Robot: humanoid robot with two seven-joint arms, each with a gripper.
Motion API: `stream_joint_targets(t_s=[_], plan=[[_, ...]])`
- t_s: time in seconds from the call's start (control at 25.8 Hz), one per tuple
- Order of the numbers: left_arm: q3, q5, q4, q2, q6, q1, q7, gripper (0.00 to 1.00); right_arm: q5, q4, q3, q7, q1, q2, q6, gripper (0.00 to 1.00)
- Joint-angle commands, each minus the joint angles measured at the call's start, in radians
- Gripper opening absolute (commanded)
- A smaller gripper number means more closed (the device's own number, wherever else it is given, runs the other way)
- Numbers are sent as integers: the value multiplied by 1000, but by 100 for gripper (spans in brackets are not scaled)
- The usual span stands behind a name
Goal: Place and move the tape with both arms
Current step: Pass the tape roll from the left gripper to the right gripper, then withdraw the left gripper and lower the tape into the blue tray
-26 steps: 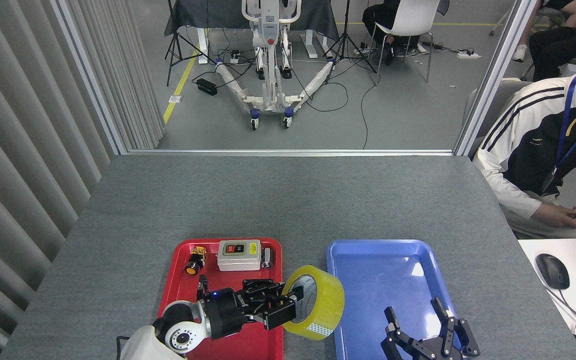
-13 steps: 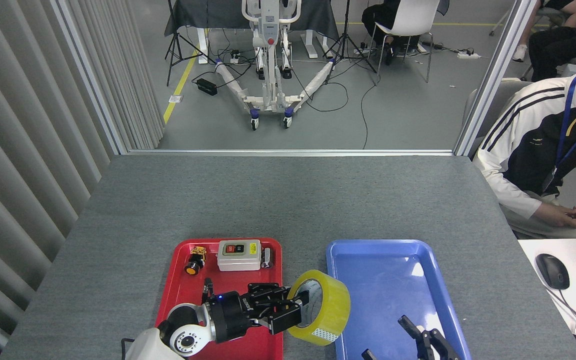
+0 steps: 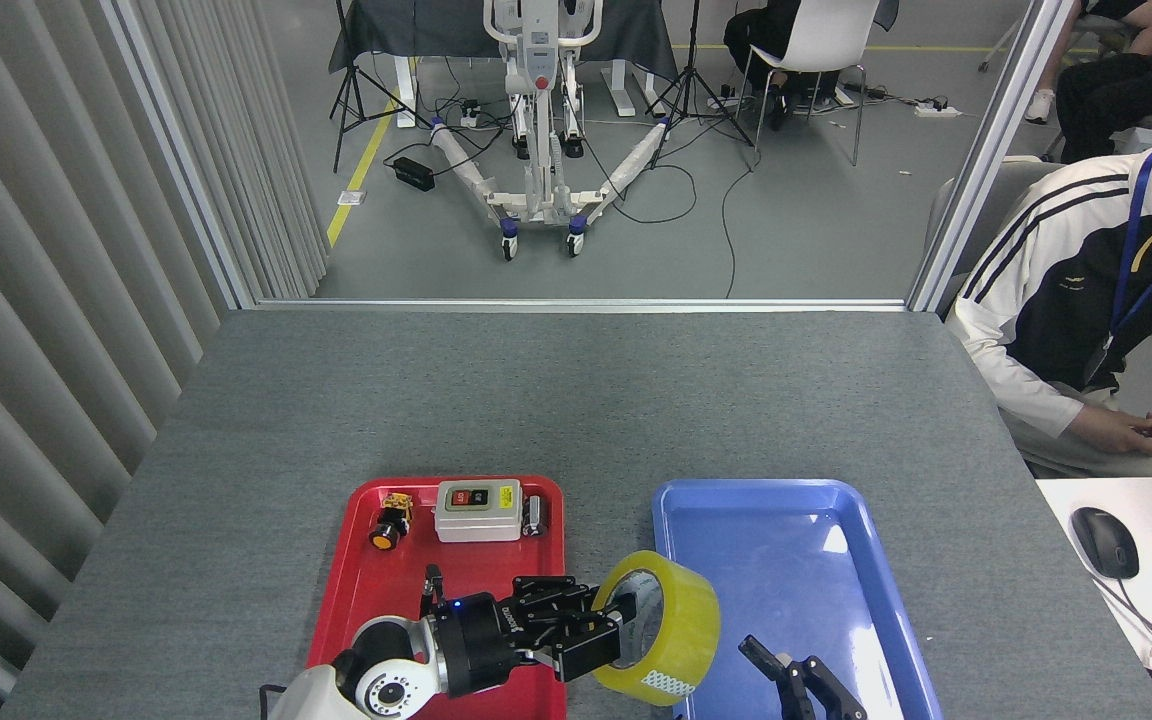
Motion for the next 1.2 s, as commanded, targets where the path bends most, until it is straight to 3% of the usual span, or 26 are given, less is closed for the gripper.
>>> stream_joint_targets(t_s=[0.0,0.08,0.16,0.27,0.5,0.58,0.62,0.7,0.78,0.85,1.16], plan=[[-4,0,0,-9,0,14,0,0,1,-2,26,1,-6,2,0,98],[-11,0,1,-11,0,18,0,0,4,-2,44,1,-15,2,0,90],[-16,0,1,-14,0,18,0,0,15,-2,49,1,-15,3,0,73],[-17,0,1,-20,0,18,0,0,32,0,55,1,-12,5,0,38],[-17,0,0,-27,0,18,2,1,44,2,55,0,-14,-6,0,10],[-17,0,-3,-24,0,18,2,8,44,2,53,0,-15,-7,0,4],[-17,0,-5,-24,0,18,5,17,44,2,53,-2,-15,-6,0,2],[-10,0,-2,-24,0,18,9,54,44,2,53,-11,-17,-3,0,0],[-7,4,-6,-23,0,18,22,80,44,0,47,-26,-14,0,0,0],[15,13,-16,-20,0,17,63,99,44,0,35,-28,-14,0,0,0],[171,23,-62,19,0,57,424,99,46,9,-37,-26,-18,-18,49,0]])
